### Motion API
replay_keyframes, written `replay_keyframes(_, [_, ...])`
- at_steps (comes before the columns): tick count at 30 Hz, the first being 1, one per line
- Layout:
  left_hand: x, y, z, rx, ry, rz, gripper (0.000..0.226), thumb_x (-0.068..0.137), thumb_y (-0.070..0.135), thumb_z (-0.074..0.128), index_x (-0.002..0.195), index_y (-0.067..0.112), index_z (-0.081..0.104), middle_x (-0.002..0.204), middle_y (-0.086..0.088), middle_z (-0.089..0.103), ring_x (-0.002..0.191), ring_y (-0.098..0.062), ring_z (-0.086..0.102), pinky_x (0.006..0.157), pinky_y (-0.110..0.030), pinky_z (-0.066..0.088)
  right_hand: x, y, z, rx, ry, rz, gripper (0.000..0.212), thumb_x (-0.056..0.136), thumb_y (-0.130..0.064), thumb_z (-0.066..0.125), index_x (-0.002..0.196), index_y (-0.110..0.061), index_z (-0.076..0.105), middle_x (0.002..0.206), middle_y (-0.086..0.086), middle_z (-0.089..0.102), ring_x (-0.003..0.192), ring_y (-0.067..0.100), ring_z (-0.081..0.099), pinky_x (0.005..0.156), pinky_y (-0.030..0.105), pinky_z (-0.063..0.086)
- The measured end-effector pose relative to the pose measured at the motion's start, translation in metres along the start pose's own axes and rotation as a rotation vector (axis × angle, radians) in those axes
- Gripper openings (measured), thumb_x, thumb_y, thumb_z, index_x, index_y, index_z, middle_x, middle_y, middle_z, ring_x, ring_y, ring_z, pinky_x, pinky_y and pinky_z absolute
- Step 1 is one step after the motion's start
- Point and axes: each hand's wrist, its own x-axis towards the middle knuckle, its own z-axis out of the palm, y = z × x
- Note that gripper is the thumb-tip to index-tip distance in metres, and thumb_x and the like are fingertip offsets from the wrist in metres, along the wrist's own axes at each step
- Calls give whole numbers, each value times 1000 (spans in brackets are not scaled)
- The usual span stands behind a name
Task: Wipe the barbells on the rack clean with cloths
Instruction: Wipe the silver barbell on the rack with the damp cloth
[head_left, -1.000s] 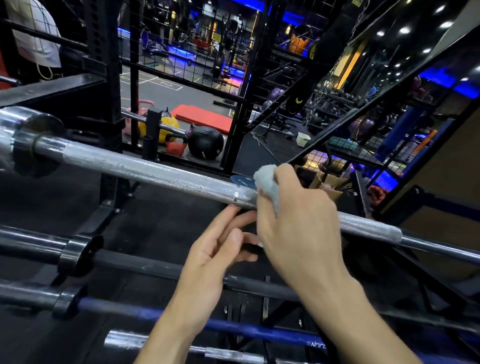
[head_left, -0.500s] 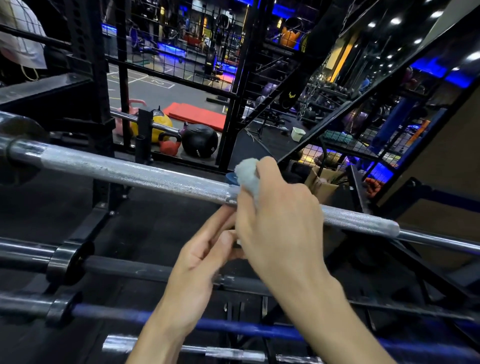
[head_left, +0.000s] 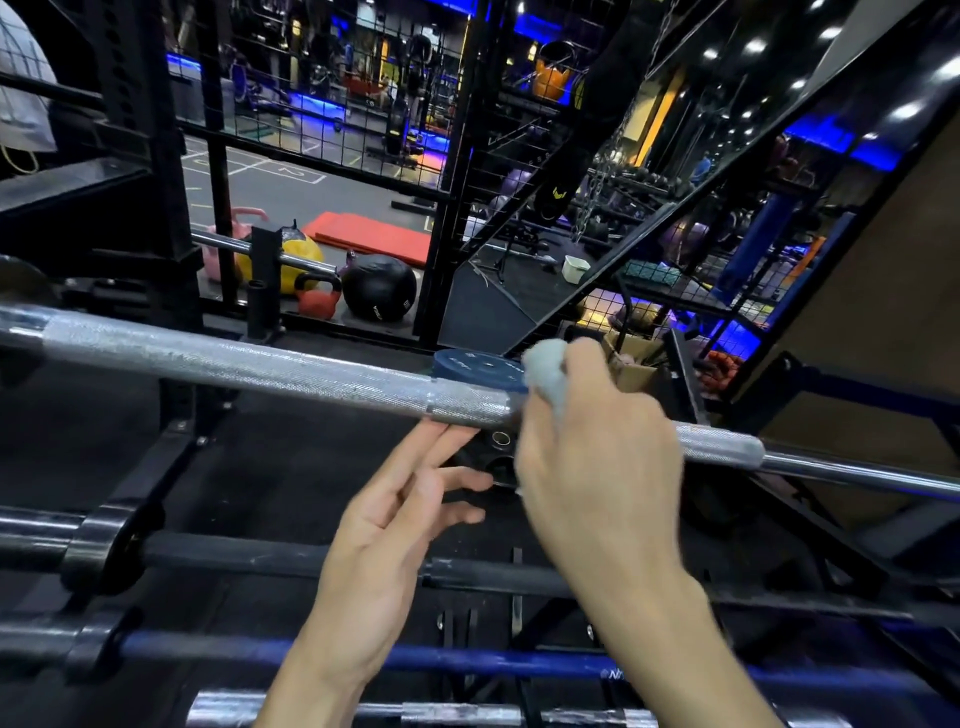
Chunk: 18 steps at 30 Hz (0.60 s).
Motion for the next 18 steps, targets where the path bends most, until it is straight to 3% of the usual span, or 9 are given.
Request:
replay_keyframes(3, [3,0,0,5,5,17,52,94,47,67,140,23,61,143,-6,61,113,-26,65,92,-37,56,1,-8,6,66,-81,-56,14,91,-30,40,100,-22,48,61,-5,43,55,38,48,49,39,27])
replay_keyframes(7, [4,1,-3,-47,37,24,59,82,53,78,132,25,67,138,-10,63,109,-29,66,87,-37,57,-2,34,-9,56,-86,-36,15,96,-33,51,92,-25,39,63,7,61,58,39,56,50,41,43])
replay_keyframes(9, [2,1,-4,-42,29,17,63,81,54,79,135,24,65,140,-9,62,108,-29,66,86,-36,57,-3,64,-22,-37,-58,106,23,96,-30,59,89,-25,38,65,14,60,62,43,56,53,40,39])
replay_keyframes(12, [2,-2,-3,-17,2,15,71,81,55,78,141,22,59,143,-9,60,108,-29,66,86,-37,57,-5,81,-31,-15,-42,268,17,98,-29,56,92,-22,42,65,10,54,62,38,46,59,41,36])
replay_keyframes(16, [2,-5,1,2,0,5,67,80,56,79,138,27,63,144,-7,59,108,-28,65,86,-35,57,-2,30,-12,-3,-70,84,12,97,-27,53,97,-23,41,74,13,63,68,41,60,56,39,25])
replay_keyframes(18, [-2,-6,3,6,-1,4,57,86,50,75,136,26,64,143,-8,61,112,-25,66,85,-31,57,1,-3,0,40,-76,-14,26,90,-20,59,93,-26,33,70,10,63,63,40,60,54,37,23])
